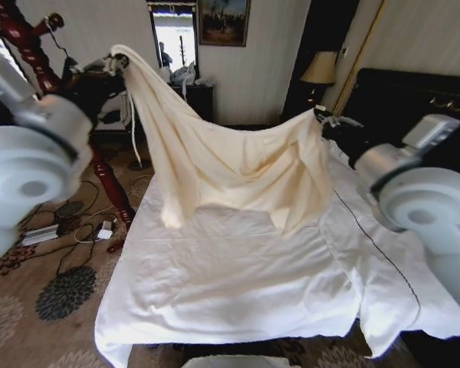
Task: Pick up the clothes from the bed and hang them on the clothes hanger.
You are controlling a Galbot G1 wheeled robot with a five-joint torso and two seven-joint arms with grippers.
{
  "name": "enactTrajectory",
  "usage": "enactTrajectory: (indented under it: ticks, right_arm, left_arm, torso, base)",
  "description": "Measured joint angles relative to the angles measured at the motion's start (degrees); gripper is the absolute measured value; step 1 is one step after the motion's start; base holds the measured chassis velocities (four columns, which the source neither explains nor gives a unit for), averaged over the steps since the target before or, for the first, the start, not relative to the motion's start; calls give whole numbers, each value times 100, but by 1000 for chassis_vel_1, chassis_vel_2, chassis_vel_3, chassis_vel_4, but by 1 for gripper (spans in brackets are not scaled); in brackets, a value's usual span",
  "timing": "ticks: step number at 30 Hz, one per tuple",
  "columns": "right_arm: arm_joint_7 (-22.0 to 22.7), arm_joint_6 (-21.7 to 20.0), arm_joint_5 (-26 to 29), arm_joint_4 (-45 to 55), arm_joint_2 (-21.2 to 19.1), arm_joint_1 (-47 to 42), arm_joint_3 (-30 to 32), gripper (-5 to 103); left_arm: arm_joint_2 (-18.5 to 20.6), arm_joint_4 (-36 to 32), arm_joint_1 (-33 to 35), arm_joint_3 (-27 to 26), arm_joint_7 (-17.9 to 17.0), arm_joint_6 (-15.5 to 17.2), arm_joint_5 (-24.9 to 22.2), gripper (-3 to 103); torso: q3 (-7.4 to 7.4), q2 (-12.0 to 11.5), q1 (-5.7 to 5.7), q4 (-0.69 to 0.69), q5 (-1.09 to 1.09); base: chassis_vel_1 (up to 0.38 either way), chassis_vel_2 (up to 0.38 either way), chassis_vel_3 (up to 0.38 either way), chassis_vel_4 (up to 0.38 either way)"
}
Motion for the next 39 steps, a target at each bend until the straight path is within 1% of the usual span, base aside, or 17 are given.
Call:
enactTrajectory:
  ticks: [2,5,7,9,10,13,14,17,19,20,23,25,26,30,31,35,39]
  right_arm:
    - [269,-114,240,34,30,231,-122,1]
    - [300,-195,48,-22,152,202,-374,1]
    - [191,-265,-496,-239,414,-85,-720,1]
    - [-50,-277,-984,-557,696,-279,-1102,1]
    - [-50,-277,-984,-557,696,-279,-1102,1]
    - [-383,-237,-1666,-1217,1205,-161,-2097,1]
    - [-383,-237,-1666,-1217,1205,-161,-2097,1]
    - [-723,-136,-2455,-2131,1782,114,-2977,1]
    - [-920,-57,-2850,-2735,2083,279,-3321,1]
    - [-920,-57,-2850,-2735,2083,279,-3321,1]
    - [-1163,81,-3274,-3662,2497,665,-3703,1]
    - [-1294,172,-3460,-4277,2731,992,-3884,1]
    - [-1294,172,-3460,-4277,2731,992,-3884,1]
    - [-1526,351,-3728,-5318,3132,1688,-4170,1]
    - [-1526,351,-3728,-5318,3132,1688,-4170,1]
    - [-1621,479,-3953,-5883,3523,2144,-4293,1]
    - [-1739,602,-4197,-5966,3539,2045,-4276,1]
  left_arm:
    - [-39,-53,197,-99,-252,152,-201,1]
    - [-258,3,243,108,-447,348,4,1]
    - [-692,213,525,596,-595,532,605,1]
    - [-1233,595,614,1317,-691,567,1200,1]
    - [-1233,595,614,1317,-691,567,1200,1]
    - [-2203,1479,387,2461,-711,546,1925,1]
    - [-2203,1479,387,2461,-711,546,1925,1]
    - [-3040,2483,256,3062,-555,533,2595,1]
    - [-3507,3175,168,3198,-418,521,2897,1]
    - [-3507,3175,168,3198,-418,521,2897,1]
    - [-4061,4250,-161,3260,-126,477,3253,1]
    - [-4295,4809,-480,3291,50,426,3411,1]
    - [-4295,4809,-480,3291,50,426,3411,1]
    - [-4732,6018,-1198,3356,305,316,3677,1]
    - [-4732,6018,-1198,3356,305,316,3677,1]
    - [-5011,6823,-1643,3352,436,238,3987,1]
    - [-4954,6764,-1540,3410,410,239,4115,1]
  torso:
    - [2,0,0,-6,-3]
    - [3,0,2,-8,2]
    - [6,-3,7,-7,5]
    - [7,-4,9,-8,3]
    - [7,-4,9,-8,3]
    - [7,-4,8,-8,1]
    - [7,-4,8,-8,1]
    - [7,-5,8,-7,3]
    - [8,-6,10,-6,2]
    - [8,-6,10,-6,2]
    - [7,-6,9,-5,2]
    - [6,-5,6,-6,1]
    - [6,-5,6,-6,1]
    - [6,-5,7,-7,2]
    - [6,-5,7,-7,2]
    - [5,-5,7,-5,2]
    - [5,-4,7,-2,2]
  base:
    - [0,0,0,0]
    - [0,0,0,0]
    - [0,0,0,0]
    - [0,0,0,0]
    - [0,0,0,0]
    - [0,0,0,0]
    - [0,0,0,0]
    - [0,0,0,0]
    - [0,0,0,0]
    - [0,0,0,0]
    - [0,0,0,0]
    - [0,0,0,0]
    - [0,0,0,0]
    - [0,0,0,0]
    - [0,0,0,0]
    - [0,0,0,0]
    - [0,0,0,0]
